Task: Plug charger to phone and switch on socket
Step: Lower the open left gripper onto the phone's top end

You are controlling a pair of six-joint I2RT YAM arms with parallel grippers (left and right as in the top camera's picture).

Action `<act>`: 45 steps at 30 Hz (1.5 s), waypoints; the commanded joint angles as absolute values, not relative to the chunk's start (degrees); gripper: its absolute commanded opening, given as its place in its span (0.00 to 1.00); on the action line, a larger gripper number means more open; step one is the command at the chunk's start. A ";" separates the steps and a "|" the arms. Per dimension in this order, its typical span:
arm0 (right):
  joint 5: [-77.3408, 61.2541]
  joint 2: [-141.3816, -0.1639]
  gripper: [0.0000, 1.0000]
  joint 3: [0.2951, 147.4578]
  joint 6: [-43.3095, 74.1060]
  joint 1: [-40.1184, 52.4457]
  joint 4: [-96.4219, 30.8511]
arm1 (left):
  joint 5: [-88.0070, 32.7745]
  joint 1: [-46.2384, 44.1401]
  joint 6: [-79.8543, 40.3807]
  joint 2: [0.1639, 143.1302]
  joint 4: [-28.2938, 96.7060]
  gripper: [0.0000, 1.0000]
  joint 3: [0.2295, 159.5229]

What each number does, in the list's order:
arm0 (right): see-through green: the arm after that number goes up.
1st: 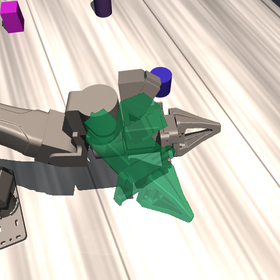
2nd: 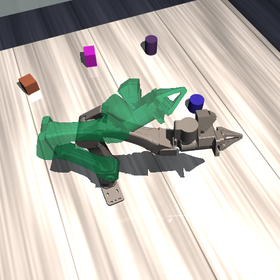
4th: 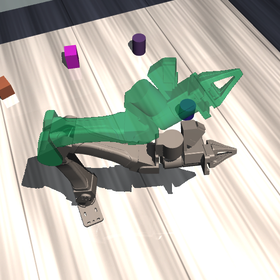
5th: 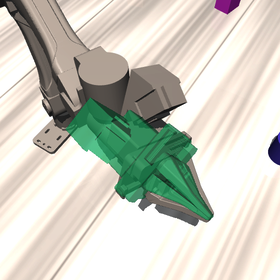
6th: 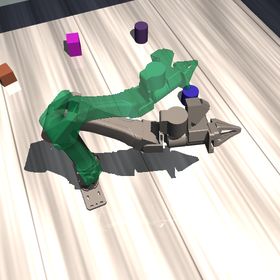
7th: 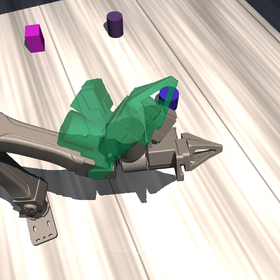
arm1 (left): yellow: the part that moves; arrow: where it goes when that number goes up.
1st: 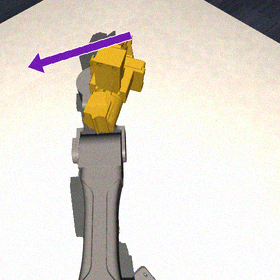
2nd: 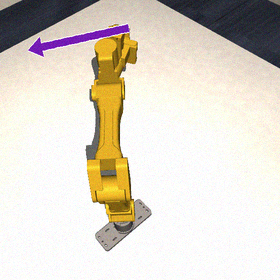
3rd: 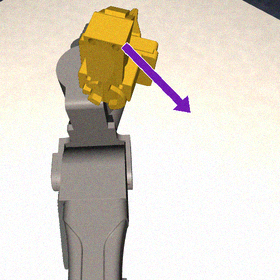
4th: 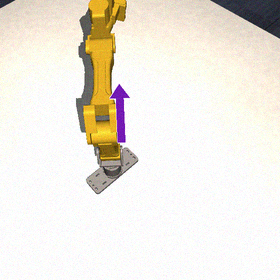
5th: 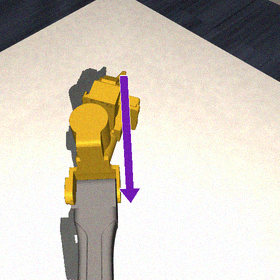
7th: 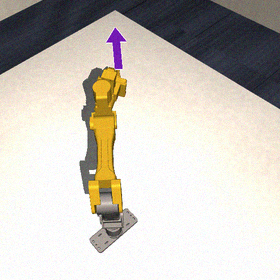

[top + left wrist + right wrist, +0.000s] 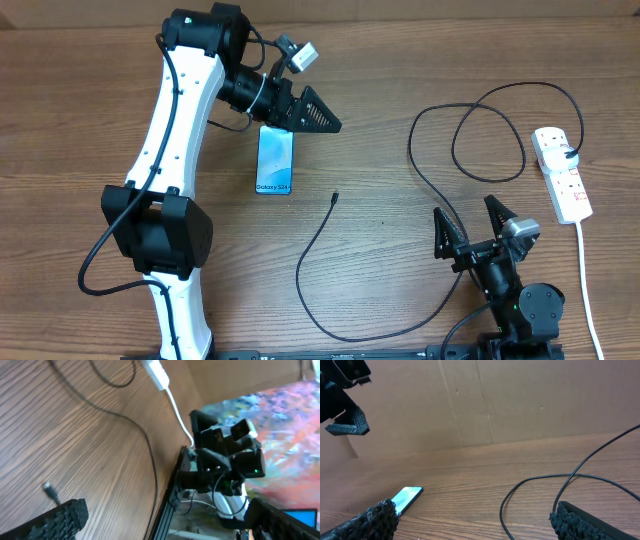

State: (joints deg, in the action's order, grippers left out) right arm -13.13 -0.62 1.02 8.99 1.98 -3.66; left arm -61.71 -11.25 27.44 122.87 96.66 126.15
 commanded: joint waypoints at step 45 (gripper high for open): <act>-13.17 -0.19 1.00 0.45 8.91 2.20 -3.40 | -8.47 -17.54 -17.43 123.48 77.08 0.89 113.91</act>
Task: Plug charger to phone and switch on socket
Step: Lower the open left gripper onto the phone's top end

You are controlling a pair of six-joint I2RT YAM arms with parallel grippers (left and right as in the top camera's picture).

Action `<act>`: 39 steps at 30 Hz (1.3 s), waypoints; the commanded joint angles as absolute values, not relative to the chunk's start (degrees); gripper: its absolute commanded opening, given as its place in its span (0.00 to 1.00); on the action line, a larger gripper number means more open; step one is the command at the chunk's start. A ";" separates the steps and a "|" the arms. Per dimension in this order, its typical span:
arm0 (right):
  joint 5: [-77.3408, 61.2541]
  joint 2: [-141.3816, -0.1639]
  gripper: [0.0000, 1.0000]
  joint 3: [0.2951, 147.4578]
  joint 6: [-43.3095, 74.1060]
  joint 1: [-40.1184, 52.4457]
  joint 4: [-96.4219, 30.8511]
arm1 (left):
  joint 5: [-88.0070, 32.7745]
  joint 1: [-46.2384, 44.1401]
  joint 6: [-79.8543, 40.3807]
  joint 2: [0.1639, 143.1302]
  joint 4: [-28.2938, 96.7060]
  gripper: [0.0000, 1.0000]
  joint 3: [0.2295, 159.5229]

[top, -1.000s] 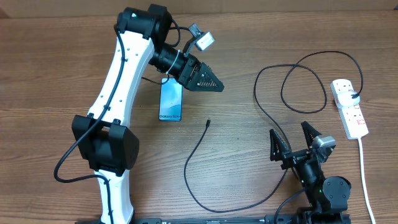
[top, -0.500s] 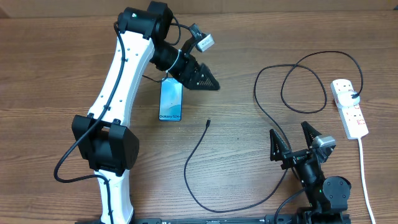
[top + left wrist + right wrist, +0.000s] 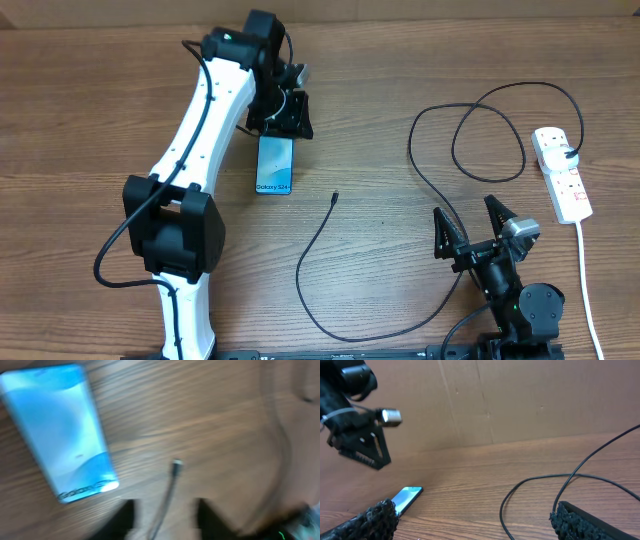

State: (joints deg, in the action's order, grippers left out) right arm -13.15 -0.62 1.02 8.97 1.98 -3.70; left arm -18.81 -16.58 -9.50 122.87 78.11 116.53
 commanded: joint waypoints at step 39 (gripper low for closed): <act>-13.15 -0.19 1.00 0.45 8.91 2.20 -3.40 | 0.71 -18.59 -21.89 123.76 57.71 0.78 88.95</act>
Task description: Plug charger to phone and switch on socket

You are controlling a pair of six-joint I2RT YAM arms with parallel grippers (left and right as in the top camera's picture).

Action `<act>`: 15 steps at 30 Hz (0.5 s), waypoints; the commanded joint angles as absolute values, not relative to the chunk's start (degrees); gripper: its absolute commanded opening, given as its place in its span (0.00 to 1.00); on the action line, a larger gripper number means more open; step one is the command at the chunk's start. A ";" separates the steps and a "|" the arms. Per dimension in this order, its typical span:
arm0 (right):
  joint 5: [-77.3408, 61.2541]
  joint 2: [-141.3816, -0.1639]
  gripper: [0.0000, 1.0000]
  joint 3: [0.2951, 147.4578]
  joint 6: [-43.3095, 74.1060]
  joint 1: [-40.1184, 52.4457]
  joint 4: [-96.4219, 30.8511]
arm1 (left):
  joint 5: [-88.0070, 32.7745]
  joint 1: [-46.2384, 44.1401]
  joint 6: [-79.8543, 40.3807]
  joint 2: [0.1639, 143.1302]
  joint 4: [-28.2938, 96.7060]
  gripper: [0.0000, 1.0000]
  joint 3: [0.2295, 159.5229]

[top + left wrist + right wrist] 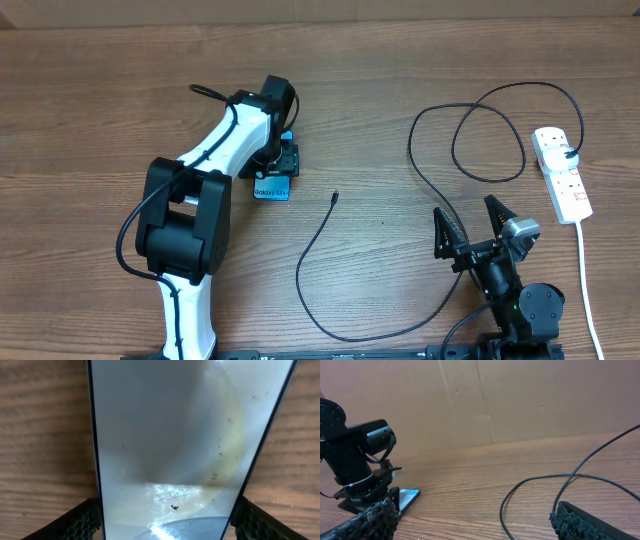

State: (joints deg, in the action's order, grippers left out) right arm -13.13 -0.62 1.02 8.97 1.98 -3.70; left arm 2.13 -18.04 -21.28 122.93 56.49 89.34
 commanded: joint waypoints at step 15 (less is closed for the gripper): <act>-13.17 -0.19 1.00 0.45 8.91 2.20 -3.40 | 3.44 -18.63 -20.58 123.76 53.63 1.00 88.95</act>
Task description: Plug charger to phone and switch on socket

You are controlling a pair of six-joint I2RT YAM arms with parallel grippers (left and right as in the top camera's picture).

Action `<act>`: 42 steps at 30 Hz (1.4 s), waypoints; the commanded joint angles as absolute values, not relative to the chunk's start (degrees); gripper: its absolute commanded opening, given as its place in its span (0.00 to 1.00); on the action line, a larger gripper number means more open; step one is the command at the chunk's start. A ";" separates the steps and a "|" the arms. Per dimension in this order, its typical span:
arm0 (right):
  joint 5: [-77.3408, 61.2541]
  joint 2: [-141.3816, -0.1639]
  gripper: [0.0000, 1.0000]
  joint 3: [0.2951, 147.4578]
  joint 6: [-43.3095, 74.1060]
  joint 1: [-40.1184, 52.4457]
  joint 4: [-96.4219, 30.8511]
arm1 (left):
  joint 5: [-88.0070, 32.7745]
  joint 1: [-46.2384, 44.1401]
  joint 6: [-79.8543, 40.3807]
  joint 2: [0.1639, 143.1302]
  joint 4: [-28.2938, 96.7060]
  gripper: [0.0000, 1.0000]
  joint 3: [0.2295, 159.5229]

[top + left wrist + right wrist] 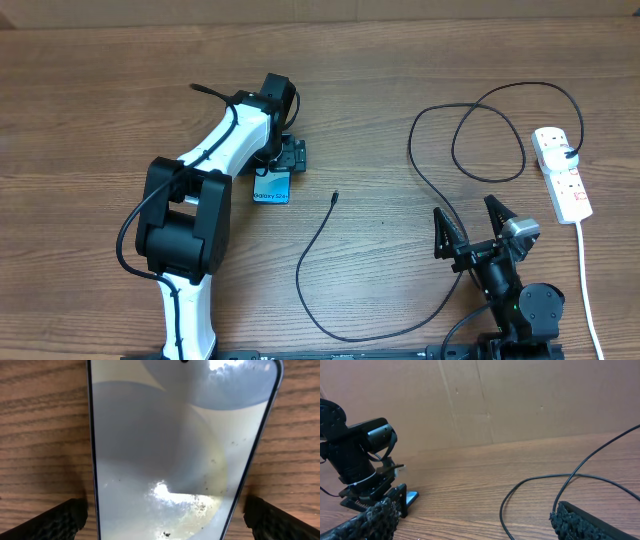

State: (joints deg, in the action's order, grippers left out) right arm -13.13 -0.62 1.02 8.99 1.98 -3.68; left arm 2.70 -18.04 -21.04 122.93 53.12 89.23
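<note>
The blue phone (pixel 272 187) lies flat on the wooden table, and its screen (pixel 170 445) fills the left wrist view. My left gripper (pixel 284 157) is open over the phone's far end, one black finger (pixel 62 519) on each side and a gap to each edge. The black charger cable (pixel 318 240) ends in a free plug tip (pixel 335 196) right of the phone. It runs in loops to the white socket strip (pixel 562 175) at the far right. My right gripper (pixel 472 232) stands open near the front edge, holding nothing.
The strip's white lead (pixel 588 290) runs off the front right. Brown cardboard (pixel 490 400) walls the back of the table. The left arm (pixel 205 170) stretches from front left to the phone, and the cable loop (pixel 535 480) lies ahead of my right gripper.
My left gripper has shifted slightly toward the phone's far end, so the screen's top edge now shows in the wrist view. The phone, the cable and the right arm have not moved.
My left gripper was first raised and tilted behind the phone. Then it was lower, looking down on phone and plug tip. Then it was down with its fingers either side of the phone, where it stays. The right gripper stood open throughout.
</note>
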 commanded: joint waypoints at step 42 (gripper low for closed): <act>-16.71 -0.19 1.00 0.45 9.19 2.24 -3.36 | -5.39 -18.61 -13.28 123.76 50.17 0.94 87.09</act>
State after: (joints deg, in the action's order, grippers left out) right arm -15.11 -0.62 1.02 9.02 1.98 -3.70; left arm -1.61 -18.31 -15.29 122.89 52.03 88.58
